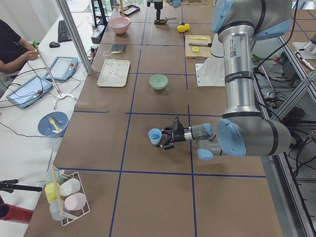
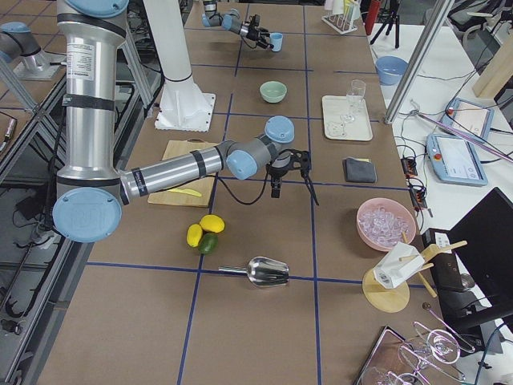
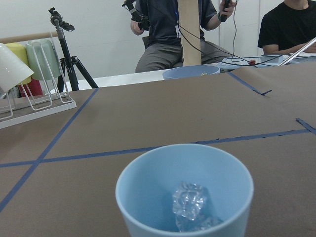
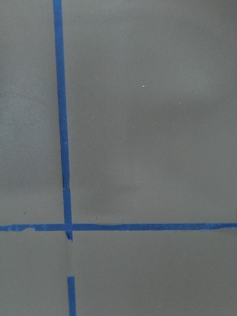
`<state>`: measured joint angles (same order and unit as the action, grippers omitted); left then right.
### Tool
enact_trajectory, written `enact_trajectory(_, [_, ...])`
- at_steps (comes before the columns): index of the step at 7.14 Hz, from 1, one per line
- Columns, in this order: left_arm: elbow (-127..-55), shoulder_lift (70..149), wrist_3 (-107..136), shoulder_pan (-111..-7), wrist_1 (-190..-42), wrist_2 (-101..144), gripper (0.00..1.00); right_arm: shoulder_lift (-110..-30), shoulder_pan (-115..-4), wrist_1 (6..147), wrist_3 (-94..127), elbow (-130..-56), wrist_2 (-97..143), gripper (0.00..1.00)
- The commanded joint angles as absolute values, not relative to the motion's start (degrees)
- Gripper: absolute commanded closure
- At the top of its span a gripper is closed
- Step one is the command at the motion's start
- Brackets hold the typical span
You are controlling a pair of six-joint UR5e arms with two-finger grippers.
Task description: Pour ice into bowl
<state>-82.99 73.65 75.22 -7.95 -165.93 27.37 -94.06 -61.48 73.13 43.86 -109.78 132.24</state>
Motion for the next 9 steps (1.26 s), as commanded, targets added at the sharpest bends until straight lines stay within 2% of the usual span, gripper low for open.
enact_trajectory(1, [-82.8,75.3,75.1,-9.0,-165.8,29.0,0.01,-94.0,-61.7,73.2,43.9,-109.8,132.3,0.00])
enact_trajectory(8, [-78.8,79.5,75.1,-12.8,-165.7,31.6,0.03,-93.9,-63.0,73.1,43.9,-109.9,134.0,0.00])
enact_trajectory(9, [-78.7,79.5,74.9,-12.9,-165.7,31.6,0.20,-93.9,-63.1,73.1,43.9,-109.9,134.3,0.00])
